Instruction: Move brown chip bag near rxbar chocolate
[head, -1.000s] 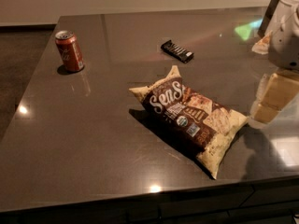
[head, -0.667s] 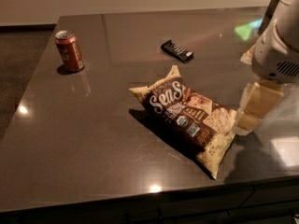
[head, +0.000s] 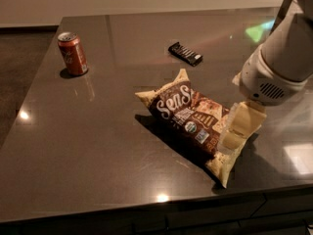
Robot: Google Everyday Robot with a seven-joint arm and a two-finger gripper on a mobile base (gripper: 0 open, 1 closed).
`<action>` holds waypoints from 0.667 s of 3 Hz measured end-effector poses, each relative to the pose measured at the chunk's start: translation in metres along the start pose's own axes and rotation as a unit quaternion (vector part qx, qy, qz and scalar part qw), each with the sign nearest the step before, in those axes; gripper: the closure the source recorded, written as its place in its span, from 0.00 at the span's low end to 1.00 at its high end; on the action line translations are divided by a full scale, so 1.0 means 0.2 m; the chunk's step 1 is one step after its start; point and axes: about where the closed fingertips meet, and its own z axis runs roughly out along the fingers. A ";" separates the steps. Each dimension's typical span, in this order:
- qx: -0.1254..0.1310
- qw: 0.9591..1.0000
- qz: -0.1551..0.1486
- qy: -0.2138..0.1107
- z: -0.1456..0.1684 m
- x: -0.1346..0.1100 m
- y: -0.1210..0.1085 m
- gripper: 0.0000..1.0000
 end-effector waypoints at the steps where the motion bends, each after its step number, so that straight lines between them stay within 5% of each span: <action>1: -0.008 1.000 0.014 -0.016 0.11 -0.05 0.04 0.00; 2: -0.010 0.999 0.025 -0.027 0.18 -0.11 0.06 0.00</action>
Offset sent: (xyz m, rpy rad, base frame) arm 0.0101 0.0478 -0.0444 0.1052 0.0212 -0.0554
